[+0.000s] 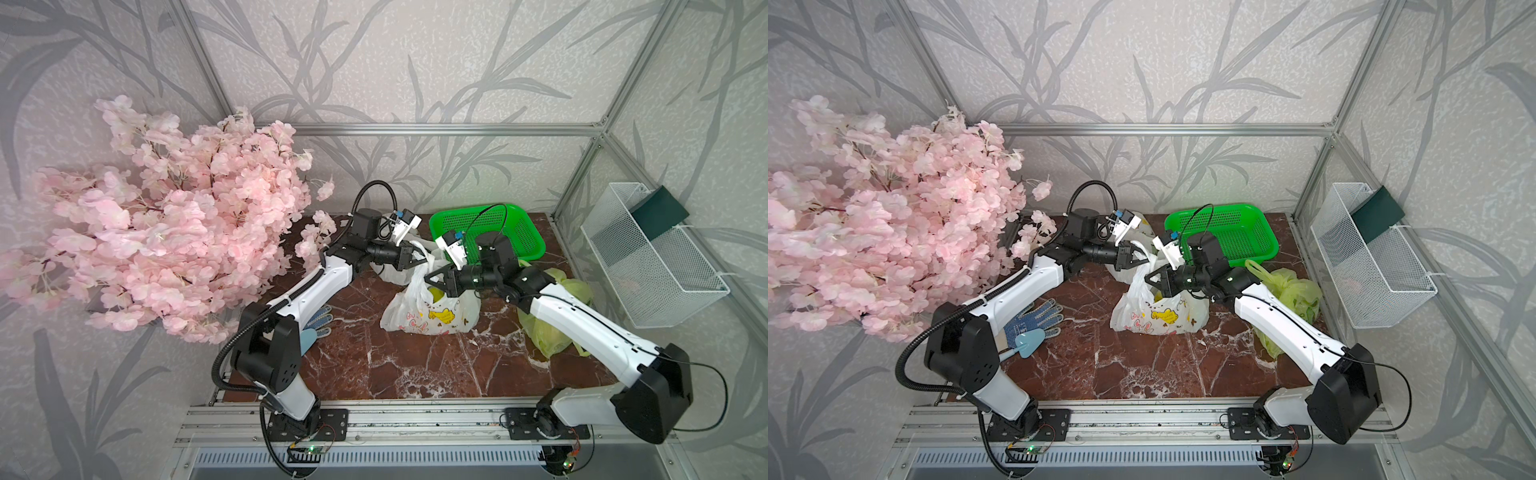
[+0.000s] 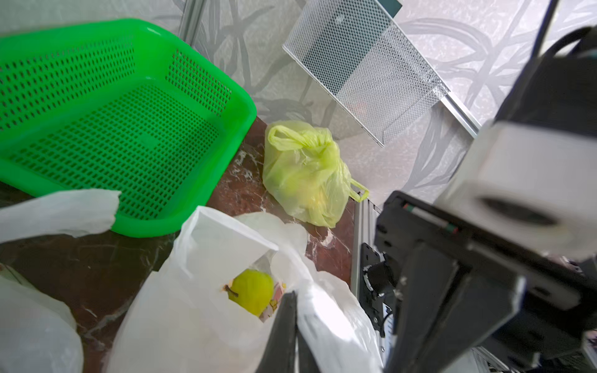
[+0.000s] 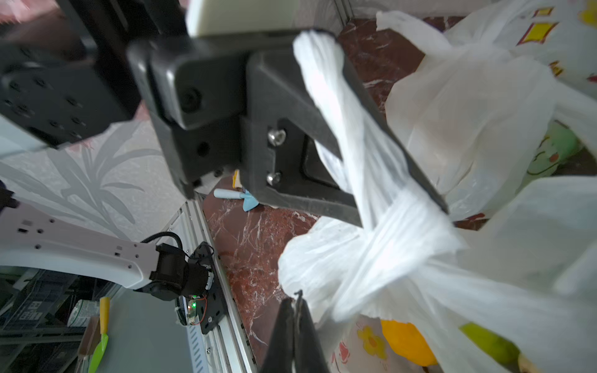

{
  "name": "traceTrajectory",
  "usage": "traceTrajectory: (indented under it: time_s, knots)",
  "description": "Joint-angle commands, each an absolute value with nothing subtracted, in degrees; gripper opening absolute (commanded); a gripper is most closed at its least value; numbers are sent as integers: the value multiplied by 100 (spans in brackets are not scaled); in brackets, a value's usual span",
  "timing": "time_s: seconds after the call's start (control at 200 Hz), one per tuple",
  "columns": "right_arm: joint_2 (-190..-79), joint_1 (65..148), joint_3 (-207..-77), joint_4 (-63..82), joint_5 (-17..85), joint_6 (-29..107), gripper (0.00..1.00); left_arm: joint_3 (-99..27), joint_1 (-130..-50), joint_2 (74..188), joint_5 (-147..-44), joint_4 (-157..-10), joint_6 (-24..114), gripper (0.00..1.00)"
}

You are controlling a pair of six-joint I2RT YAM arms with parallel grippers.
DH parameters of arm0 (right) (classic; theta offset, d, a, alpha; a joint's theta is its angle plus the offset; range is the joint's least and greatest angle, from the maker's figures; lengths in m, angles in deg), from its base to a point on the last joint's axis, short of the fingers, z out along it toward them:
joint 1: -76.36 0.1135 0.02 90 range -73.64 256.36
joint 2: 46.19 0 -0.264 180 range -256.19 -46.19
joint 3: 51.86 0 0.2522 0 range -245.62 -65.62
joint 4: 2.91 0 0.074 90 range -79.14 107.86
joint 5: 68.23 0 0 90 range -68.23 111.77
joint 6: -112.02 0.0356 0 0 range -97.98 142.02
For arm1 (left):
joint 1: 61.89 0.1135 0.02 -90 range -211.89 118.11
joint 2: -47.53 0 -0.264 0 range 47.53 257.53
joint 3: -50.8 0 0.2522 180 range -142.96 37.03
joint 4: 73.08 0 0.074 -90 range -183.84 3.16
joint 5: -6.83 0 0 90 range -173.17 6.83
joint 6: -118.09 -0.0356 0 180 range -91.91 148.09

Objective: Place the pears into plastic bags & tie knots
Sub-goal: Tie the plastic bag at the center of the board.

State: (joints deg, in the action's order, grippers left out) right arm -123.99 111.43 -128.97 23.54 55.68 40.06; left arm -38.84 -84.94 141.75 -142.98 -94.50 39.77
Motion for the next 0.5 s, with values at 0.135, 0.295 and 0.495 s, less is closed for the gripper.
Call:
traceTrajectory:
  time_s: [0.135, 0.295, 0.495]
  knots:
    - [-12807, 11088, -11928, 1123, 5819, 3186, 0, -4176, -8259, 14224, -14167, -9542, 3788, 0]
    - [-12933, 10698, -12098, 965, 6152, 2857, 0, -4244, -8264, 14117, -14550, -10586, 3005, 0]
    - [-12968, 10668, -12178, 806, 6420, 2815, 0, -4405, -8238, 14160, -14490, -12030, 1814, 20]
